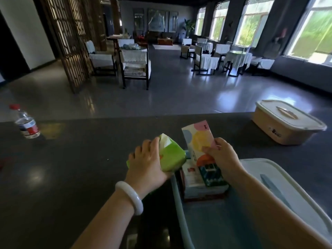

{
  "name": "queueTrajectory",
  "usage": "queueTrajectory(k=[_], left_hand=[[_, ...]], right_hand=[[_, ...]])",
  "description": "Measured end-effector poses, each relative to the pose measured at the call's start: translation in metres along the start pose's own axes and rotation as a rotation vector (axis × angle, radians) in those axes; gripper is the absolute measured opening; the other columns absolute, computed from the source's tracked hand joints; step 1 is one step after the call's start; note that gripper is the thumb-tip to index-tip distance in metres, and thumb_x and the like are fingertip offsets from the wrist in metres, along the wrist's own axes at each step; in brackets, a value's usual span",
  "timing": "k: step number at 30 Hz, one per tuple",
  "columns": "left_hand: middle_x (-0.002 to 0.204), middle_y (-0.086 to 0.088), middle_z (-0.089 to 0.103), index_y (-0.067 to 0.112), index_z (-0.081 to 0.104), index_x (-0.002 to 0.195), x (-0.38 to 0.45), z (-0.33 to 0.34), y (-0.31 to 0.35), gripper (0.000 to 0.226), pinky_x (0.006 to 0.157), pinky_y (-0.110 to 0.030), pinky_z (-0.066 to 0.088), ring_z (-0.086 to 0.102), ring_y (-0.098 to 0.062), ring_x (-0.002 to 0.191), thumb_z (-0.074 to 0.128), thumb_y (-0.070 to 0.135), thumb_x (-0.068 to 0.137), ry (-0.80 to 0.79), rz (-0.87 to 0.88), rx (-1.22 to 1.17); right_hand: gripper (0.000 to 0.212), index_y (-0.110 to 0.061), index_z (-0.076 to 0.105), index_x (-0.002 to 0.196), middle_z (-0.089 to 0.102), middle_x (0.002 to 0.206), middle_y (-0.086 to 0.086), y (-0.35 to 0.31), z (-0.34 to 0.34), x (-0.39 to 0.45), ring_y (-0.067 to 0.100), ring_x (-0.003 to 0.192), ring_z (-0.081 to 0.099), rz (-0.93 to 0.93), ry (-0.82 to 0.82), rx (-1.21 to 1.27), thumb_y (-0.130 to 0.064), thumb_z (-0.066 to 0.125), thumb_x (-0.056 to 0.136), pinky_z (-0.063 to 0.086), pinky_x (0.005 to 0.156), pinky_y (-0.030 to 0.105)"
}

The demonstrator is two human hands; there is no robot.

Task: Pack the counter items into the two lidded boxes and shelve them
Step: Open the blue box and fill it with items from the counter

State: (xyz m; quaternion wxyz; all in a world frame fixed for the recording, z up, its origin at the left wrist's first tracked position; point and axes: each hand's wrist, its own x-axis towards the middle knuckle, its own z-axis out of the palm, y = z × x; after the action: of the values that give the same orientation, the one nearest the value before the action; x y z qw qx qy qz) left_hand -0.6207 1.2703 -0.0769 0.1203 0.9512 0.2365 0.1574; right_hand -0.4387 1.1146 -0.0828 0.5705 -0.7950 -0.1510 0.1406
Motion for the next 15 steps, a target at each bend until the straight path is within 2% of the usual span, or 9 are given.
queueTrajectory(k=[2, 5, 10, 13, 15], left_hand=[[0.141, -0.001, 0.029, 0.023, 0.007, 0.147, -0.002, 0.004, 0.03, 0.116, 0.105, -0.044, 0.031, 0.037, -0.026, 0.126, 0.068, 0.073, 0.062, 0.018, 0.033, -0.025], [0.139, 0.002, 0.028, 0.027, 0.008, 0.146, -0.006, 0.011, 0.066, 0.113, 0.106, -0.043, 0.029, 0.034, -0.023, 0.127, 0.072, 0.069, 0.063, 0.024, 0.071, -0.07], [0.138, 0.005, 0.027, 0.03, 0.007, 0.146, -0.017, 0.029, 0.105, 0.112, 0.106, -0.041, 0.026, 0.033, -0.022, 0.126, 0.072, 0.068, 0.063, -0.012, 0.108, -0.062], [0.143, 0.006, 0.024, 0.032, 0.006, 0.146, -0.027, 0.039, 0.116, 0.112, 0.109, -0.041, 0.023, 0.028, -0.021, 0.131, 0.073, 0.066, 0.064, -0.081, 0.125, -0.041], [0.144, 0.007, 0.021, 0.033, 0.003, 0.146, -0.036, 0.045, 0.119, 0.113, 0.11, -0.042, 0.023, 0.027, -0.02, 0.132, 0.074, 0.062, 0.064, -0.157, 0.165, -0.026]], right_hand=[[0.016, -0.017, 0.059, 0.092, 0.072, 0.087, 0.006, 0.014, -0.034, -0.001, 0.021, 0.068, 0.071, -0.014, 0.033, 0.019, -0.018, 0.072, 0.083, 0.057, 0.057, 0.036], [0.012, -0.014, 0.059, 0.091, 0.071, 0.088, 0.013, 0.04, -0.073, -0.001, 0.026, 0.068, 0.071, -0.013, 0.098, 0.104, -0.012, 0.069, 0.085, 0.058, 0.058, 0.039], [0.017, -0.02, 0.056, 0.1, 0.069, 0.088, 0.001, 0.077, -0.098, -0.005, 0.015, 0.069, 0.07, 0.009, 0.219, 0.087, -0.024, 0.067, 0.088, 0.05, 0.044, 0.022], [0.013, -0.026, 0.054, 0.094, 0.066, 0.084, -0.004, 0.086, -0.096, -0.011, 0.014, 0.07, 0.066, -0.027, 0.278, 0.05, -0.026, 0.066, 0.089, 0.051, 0.049, 0.028], [0.012, -0.026, 0.051, 0.091, 0.062, 0.083, -0.003, 0.085, -0.095, -0.014, 0.012, 0.071, 0.061, -0.044, 0.32, 0.024, -0.024, 0.063, 0.091, 0.045, 0.05, 0.024]])
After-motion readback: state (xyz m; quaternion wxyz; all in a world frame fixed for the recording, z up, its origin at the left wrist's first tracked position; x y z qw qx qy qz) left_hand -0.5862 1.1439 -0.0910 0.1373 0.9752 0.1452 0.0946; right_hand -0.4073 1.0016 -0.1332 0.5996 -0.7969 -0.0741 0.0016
